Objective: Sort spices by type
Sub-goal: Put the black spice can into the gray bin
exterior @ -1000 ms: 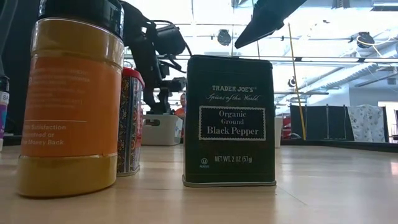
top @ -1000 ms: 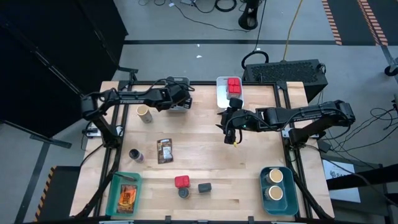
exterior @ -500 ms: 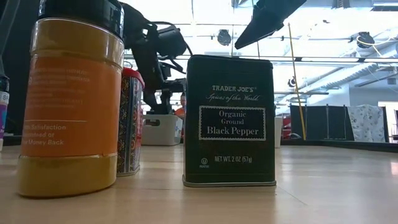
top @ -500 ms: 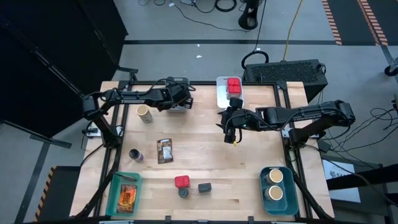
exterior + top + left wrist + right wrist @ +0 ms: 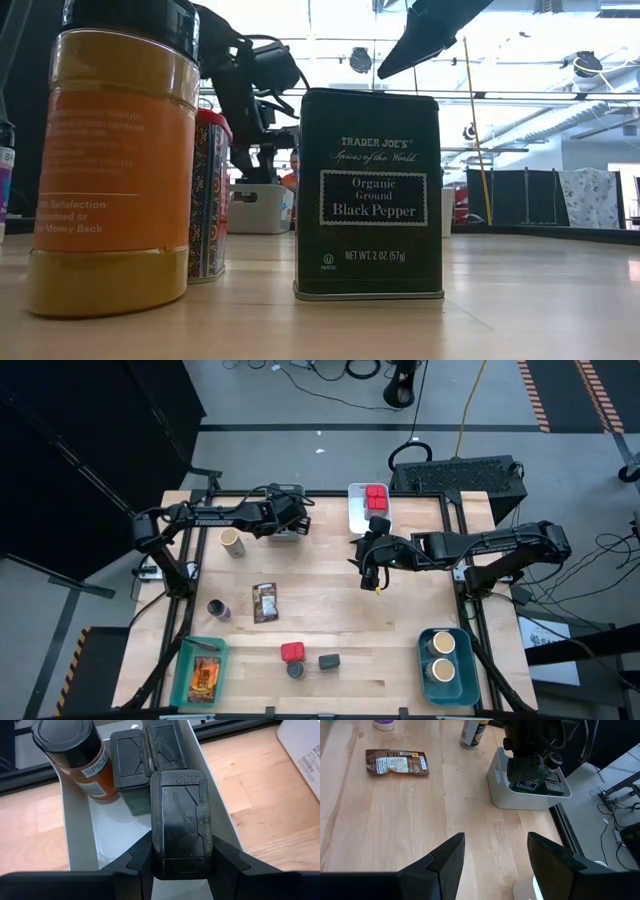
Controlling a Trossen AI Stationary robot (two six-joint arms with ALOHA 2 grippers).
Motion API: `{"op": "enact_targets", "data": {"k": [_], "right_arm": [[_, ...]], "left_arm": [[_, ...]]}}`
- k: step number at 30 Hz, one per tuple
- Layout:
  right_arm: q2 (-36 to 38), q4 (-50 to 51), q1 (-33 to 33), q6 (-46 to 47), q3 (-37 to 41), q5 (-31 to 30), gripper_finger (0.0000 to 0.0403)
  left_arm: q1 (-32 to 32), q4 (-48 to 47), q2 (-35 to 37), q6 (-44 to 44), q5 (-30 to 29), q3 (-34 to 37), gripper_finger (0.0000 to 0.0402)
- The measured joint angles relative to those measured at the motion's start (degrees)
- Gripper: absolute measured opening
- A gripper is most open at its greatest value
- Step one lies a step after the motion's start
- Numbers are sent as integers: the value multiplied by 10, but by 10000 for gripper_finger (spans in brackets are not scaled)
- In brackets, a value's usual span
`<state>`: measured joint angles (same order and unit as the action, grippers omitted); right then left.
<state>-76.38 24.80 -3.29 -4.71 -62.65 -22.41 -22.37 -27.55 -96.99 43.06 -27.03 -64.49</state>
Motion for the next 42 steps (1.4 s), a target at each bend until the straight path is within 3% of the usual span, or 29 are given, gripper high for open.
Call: {"op": "enact_targets", "data": {"k": [18,30,37,42], "right_arm": [[0,13,0,6,0,0,199],[0,13,0,6,0,0,199],[0,13,0,6,0,0,199],[0,13,0,6,0,0,199]], "left_arm": [[3,-4,0,-30,0,0,137],[4,1,0,-33,-4,0,189],[4,4,7,-60,-10,0,194],[4,0,50,-105,5,0,194]]}}
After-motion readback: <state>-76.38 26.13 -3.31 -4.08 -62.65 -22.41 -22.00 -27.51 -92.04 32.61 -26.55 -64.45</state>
